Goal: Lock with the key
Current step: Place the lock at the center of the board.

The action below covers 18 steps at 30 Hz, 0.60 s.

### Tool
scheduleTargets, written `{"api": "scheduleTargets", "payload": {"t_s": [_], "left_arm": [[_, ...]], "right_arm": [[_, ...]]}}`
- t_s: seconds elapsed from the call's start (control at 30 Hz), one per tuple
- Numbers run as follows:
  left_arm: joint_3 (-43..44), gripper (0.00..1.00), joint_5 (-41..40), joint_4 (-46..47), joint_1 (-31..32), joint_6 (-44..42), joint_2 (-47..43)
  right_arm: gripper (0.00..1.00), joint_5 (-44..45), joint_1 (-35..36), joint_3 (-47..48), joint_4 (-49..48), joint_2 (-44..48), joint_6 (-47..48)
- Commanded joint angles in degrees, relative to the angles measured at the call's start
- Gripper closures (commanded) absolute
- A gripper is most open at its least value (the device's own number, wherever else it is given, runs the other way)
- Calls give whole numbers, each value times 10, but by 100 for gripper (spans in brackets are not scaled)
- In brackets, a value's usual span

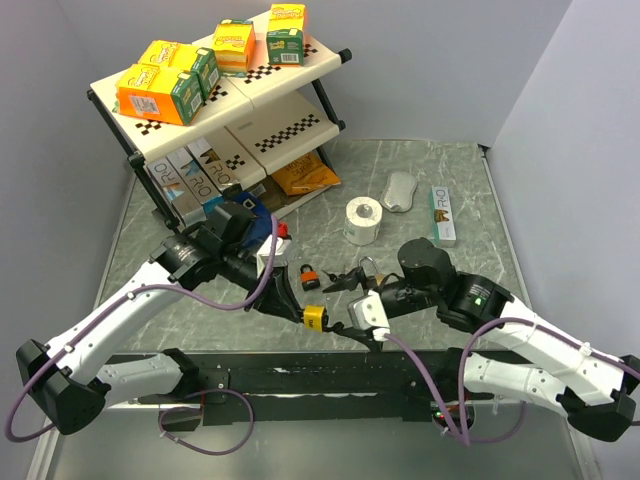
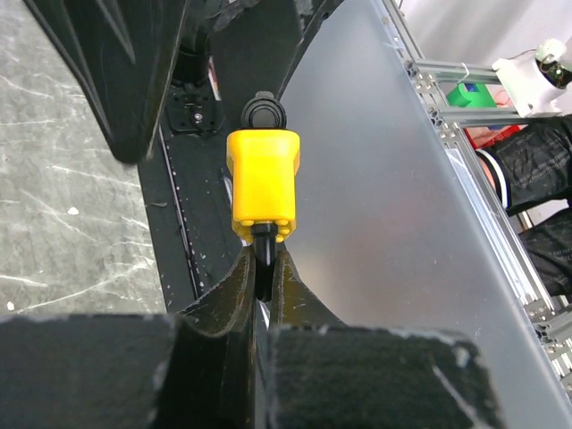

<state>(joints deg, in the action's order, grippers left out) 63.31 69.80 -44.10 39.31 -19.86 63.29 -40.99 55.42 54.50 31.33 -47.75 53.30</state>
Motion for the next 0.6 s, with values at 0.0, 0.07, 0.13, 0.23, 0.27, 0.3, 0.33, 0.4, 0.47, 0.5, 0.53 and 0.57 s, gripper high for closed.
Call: {"api": "scheduleTargets", "payload": {"t_s": [0.0,0.07,0.13,0.23,0.27,0.3,0.33,0.4,0.47,0.5,0.53,0.57], "left_arm": [[5,99,38,18,10,-13,-1],[2,99,36,23,11,-12,-1],[-1,99,34,23,13,-13,-1],[-6,99,27,10,16,-30,0],[-8,99,25,7,16,-36,1],[-10,99,24,2,16,-40,2],[-9,99,24,0,16,-44,2],[-8,99,22,-7,16,-50,4],[-8,99,20,-1,16,-47,4],[-8,99,21,1,16,-45,3],[-9,99,20,5,16,-42,4],[-10,99,22,14,16,-34,4]], "right_arm": [[17,-1,12,37,7,-10,15],[20,-4,14,41,10,-10,15],[24,-8,16,46,18,-10,15],[25,-12,18,49,29,-11,16],[25,-14,19,51,35,-11,17],[25,-14,19,53,39,-11,16],[25,-15,21,54,50,-11,16],[23,-17,21,59,61,-12,20],[21,-17,22,59,72,-13,19],[21,-17,22,58,72,-13,19],[21,-17,22,58,73,-14,18],[21,-15,22,56,66,-15,13]]}}
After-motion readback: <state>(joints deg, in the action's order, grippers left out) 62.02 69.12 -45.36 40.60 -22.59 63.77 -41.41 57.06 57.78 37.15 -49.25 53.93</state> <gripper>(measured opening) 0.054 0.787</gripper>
